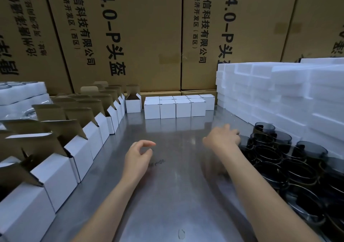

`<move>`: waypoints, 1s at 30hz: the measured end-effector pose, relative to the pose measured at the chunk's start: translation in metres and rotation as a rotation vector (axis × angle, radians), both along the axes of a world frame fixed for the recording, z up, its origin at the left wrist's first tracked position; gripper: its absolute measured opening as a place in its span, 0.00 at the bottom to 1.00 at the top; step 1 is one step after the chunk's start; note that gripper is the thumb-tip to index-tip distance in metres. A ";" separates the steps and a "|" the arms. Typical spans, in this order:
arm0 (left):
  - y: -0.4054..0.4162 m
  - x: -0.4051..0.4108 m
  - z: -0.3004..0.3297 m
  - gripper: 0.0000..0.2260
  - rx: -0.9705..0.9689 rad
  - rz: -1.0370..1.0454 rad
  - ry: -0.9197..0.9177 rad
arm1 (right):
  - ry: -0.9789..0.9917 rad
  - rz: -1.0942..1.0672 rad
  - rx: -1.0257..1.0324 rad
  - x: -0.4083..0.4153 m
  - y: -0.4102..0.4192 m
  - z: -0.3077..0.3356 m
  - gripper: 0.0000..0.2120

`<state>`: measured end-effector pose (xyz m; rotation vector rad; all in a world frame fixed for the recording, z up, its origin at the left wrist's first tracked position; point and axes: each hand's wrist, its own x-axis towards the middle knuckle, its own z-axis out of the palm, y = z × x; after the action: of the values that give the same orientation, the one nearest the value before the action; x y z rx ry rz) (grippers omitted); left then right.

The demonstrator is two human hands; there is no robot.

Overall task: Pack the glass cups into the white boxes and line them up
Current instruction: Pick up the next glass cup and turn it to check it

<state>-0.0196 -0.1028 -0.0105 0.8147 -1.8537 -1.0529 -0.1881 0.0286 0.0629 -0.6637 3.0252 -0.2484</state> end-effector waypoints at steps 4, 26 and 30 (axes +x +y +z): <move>-0.001 -0.001 0.001 0.14 -0.005 0.003 0.003 | 0.037 0.057 -0.040 0.006 -0.009 -0.002 0.22; 0.007 -0.004 0.005 0.18 -0.037 -0.185 -0.073 | -0.219 0.269 -0.930 0.044 -0.035 -0.019 0.14; 0.006 -0.005 0.002 0.23 -0.042 -0.232 -0.130 | -0.480 0.314 -0.907 0.039 -0.026 -0.049 0.29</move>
<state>-0.0251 -0.0963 -0.0082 0.6688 -2.1123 -1.1215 -0.1487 0.0024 0.0138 -0.9116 2.1927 -1.5322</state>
